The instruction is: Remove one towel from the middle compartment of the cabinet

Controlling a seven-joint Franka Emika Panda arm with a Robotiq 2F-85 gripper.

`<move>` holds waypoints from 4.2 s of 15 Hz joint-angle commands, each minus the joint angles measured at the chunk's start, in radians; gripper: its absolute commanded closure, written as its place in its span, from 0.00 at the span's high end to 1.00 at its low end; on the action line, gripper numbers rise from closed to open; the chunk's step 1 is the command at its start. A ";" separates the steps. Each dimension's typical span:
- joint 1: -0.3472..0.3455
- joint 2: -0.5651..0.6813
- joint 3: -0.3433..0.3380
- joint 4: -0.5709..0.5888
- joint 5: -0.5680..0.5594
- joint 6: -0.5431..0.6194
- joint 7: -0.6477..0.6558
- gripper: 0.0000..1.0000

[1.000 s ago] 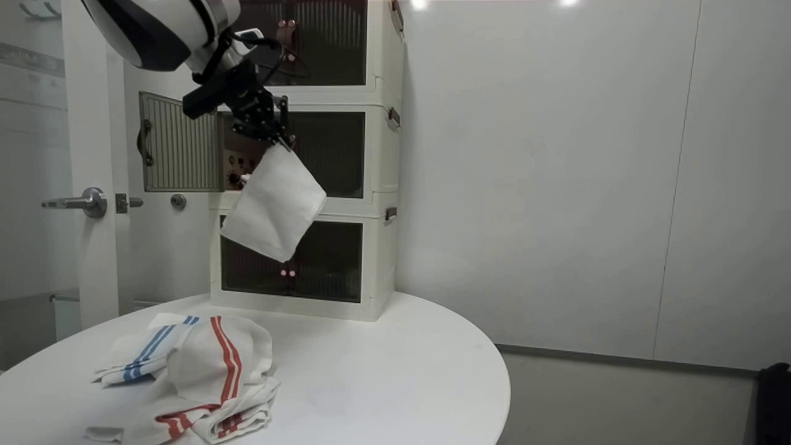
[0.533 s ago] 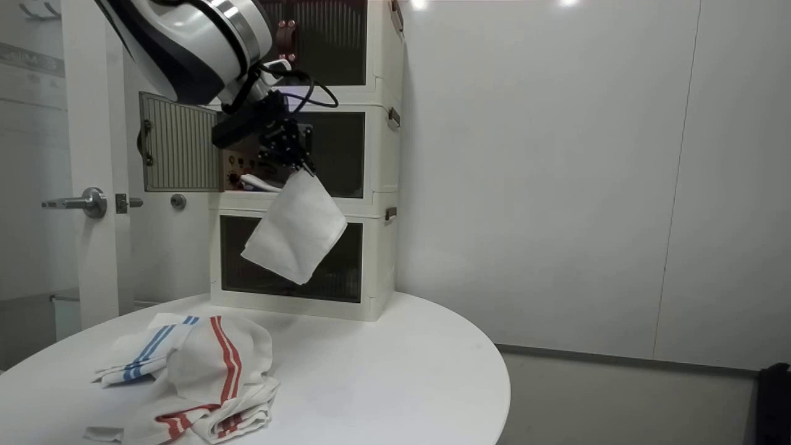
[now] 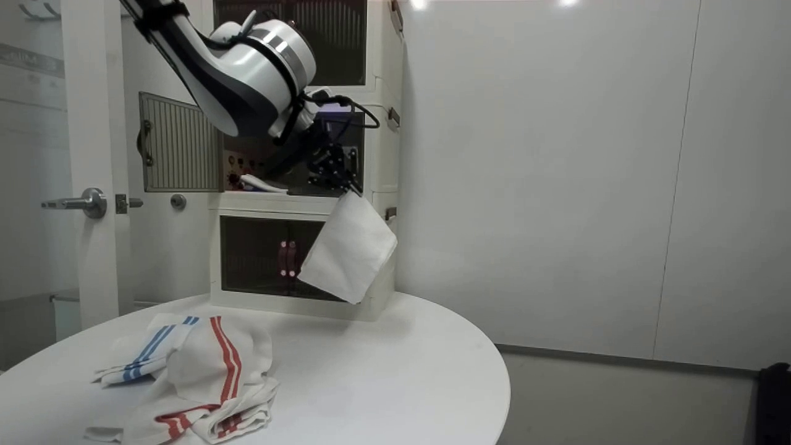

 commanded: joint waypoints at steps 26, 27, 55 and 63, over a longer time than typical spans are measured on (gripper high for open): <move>0.042 0.334 -0.154 -0.052 -0.263 0.258 0.067 0.10; 0.041 0.323 -0.150 -0.075 -0.285 0.262 0.054 0.10; 0.049 -0.099 0.030 -0.442 -0.443 0.340 0.328 1.00; 0.033 -0.171 0.089 -0.457 -0.511 0.445 0.764 1.00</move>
